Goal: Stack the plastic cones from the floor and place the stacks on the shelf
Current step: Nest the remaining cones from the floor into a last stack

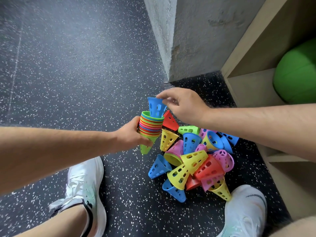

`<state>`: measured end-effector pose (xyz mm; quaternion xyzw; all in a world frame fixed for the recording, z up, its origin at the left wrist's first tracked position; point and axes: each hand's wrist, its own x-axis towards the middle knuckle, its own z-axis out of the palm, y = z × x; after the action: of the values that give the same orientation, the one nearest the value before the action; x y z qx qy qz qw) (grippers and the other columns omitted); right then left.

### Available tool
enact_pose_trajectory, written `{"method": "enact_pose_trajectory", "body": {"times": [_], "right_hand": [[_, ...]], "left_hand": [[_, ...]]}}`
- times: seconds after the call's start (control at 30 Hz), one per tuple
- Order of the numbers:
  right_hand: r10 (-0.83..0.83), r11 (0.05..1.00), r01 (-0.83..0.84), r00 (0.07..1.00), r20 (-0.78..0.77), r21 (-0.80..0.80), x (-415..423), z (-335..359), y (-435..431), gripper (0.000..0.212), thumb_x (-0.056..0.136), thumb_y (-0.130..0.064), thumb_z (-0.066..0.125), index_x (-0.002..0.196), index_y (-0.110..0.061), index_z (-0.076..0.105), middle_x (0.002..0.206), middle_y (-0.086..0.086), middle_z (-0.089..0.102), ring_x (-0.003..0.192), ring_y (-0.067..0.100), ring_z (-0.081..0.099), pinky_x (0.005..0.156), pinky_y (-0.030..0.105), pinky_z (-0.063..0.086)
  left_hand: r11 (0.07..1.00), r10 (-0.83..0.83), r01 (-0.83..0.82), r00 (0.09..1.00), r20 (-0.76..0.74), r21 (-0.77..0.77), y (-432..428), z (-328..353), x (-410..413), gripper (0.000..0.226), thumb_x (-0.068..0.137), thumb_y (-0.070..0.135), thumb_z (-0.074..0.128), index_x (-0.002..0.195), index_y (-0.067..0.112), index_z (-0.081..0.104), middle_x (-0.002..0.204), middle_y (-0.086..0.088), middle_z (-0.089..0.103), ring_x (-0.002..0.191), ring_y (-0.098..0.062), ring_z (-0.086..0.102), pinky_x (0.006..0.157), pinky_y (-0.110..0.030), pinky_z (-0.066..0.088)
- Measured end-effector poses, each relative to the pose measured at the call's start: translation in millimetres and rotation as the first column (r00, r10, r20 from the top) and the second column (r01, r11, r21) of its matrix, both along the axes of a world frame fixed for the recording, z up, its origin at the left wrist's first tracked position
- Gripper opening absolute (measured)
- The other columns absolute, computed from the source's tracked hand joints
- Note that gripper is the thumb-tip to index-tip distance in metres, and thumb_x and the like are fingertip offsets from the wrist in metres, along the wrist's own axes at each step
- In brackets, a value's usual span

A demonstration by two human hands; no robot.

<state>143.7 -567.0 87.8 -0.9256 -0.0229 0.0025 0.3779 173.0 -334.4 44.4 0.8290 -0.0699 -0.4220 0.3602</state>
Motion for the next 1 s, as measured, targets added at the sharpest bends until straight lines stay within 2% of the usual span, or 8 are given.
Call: {"method": "enact_pose_trajectory", "body": {"times": [0.17, 0.3, 0.37, 0.47, 0.6, 0.67, 0.87, 1.0], "right_hand": [[0.171, 0.984, -0.166, 0.983, -0.073, 0.064, -2.5, -8.3, 5.3, 0.024, 0.095, -0.013, 0.061, 0.108, -0.027, 0.075, 0.105, -0.009, 0.065, 0.09, 0.012, 0.064, 0.083, 0.034, 0.053], [0.147, 0.988, -0.14, 0.982, -0.118, 0.071, 3.7, -12.4, 7.7, 0.024, 0.099, -0.019, 0.057, 0.117, -0.027, 0.07, 0.112, -0.009, 0.064, 0.092, 0.009, 0.063, 0.087, 0.03, 0.052], [0.132, 0.991, -0.13, 0.979, -0.154, 0.022, 8.9, -16.7, 4.1, 0.026, 0.1, -0.021, 0.056, 0.121, -0.027, 0.068, 0.115, -0.008, 0.063, 0.093, 0.007, 0.06, 0.09, 0.03, 0.05], [0.149, 0.972, -0.19, 0.955, -0.255, -0.141, 14.5, -26.1, -5.7, 0.03, 0.099, -0.021, 0.057, 0.126, -0.029, 0.065, 0.122, -0.007, 0.058, 0.099, 0.006, 0.053, 0.097, 0.033, 0.046], [0.146, 0.911, -0.28, 0.905, -0.399, -0.302, 19.7, -38.1, -15.2, 0.037, 0.098, -0.028, 0.06, 0.134, -0.033, 0.059, 0.138, -0.004, 0.049, 0.125, 0.018, 0.047, 0.105, 0.041, 0.043], [0.146, 0.885, -0.319, 0.883, -0.447, -0.34, 21.0, -44.2, -15.7, 0.04, 0.098, -0.031, 0.06, 0.137, -0.035, 0.057, 0.14, -0.003, 0.046, 0.129, 0.021, 0.044, 0.104, 0.046, 0.044], [0.176, 0.833, -0.389, 0.862, -0.476, -0.395, 21.8, -56.5, -12.0, 0.032, 0.098, -0.03, 0.058, 0.129, -0.034, 0.061, 0.128, -0.001, 0.048, 0.122, 0.024, 0.044, 0.096, 0.049, 0.048], [0.158, 0.855, -0.346, 0.884, -0.44, -0.387, 23.1, -55.9, -12.9, 0.017, 0.099, -0.028, 0.054, 0.113, -0.027, 0.063, 0.112, 0.004, 0.048, 0.105, 0.027, 0.053, 0.087, 0.047, 0.051]], "left_hand": [[0.999, 0.033, -0.033, 0.999, 0.015, 0.0, -3.4, 3.5, 4.0, 0.082, 0.045, 0.032, 0.092, 0.116, 0.029, 0.052, 0.107, -0.001, 0.073, 0.102, -0.022, 0.071, 0.093, -0.044, 0.058], [0.999, 0.039, -0.039, 0.999, 0.005, 0.015, 1.8, 0.8, 7.4, 0.073, 0.062, 0.015, 0.095, 0.119, 0.025, 0.051, 0.108, -0.003, 0.072, 0.103, -0.023, 0.071, 0.093, -0.043, 0.058], [0.999, 0.042, -0.042, 0.999, 0.002, 0.025, 4.3, -0.8, 8.3, 0.072, 0.066, 0.01, 0.094, 0.122, 0.022, 0.051, 0.11, -0.004, 0.072, 0.104, -0.023, 0.07, 0.095, -0.044, 0.058], [0.998, 0.049, -0.049, 0.999, -0.004, 0.03, 6.0, -1.8, 9.3, 0.071, 0.067, 0.009, 0.094, 0.122, 0.021, 0.051, 0.11, -0.004, 0.072, 0.104, -0.022, 0.071, 0.097, -0.045, 0.057], [0.998, 0.042, -0.042, 0.999, -0.001, 0.039, 5.4, -1.2, 10.1, 0.071, 0.067, 0.011, 0.094, 0.123, 0.022, 0.051, 0.11, -0.002, 0.072, 0.104, -0.02, 0.07, 0.098, -0.043, 0.057], [0.998, 0.044, -0.044, 0.999, 0.002, 0.043, 5.0, -0.9, 10.6, 0.07, 0.069, 0.011, 0.093, 0.124, 0.023, 0.051, 0.11, -0.001, 0.072, 0.103, -0.019, 0.07, 0.097, -0.042, 0.057], [0.998, 0.056, -0.055, 0.998, -0.025, 0.036, 5.9, -1.9, 13.1, 0.07, 0.07, 0.008, 0.093, 0.124, 0.022, 0.051, 0.11, -0.003, 0.072, 0.104, -0.021, 0.071, 0.098, -0.046, 0.057], [0.997, 0.062, -0.061, 0.997, -0.038, 0.041, 7.8, -3.5, 14.6, 0.073, 0.065, 0.011, 0.094, 0.124, 0.023, 0.052, 0.111, -0.003, 0.073, 0.104, -0.022, 0.071, 0.099, -0.048, 0.057]]}}
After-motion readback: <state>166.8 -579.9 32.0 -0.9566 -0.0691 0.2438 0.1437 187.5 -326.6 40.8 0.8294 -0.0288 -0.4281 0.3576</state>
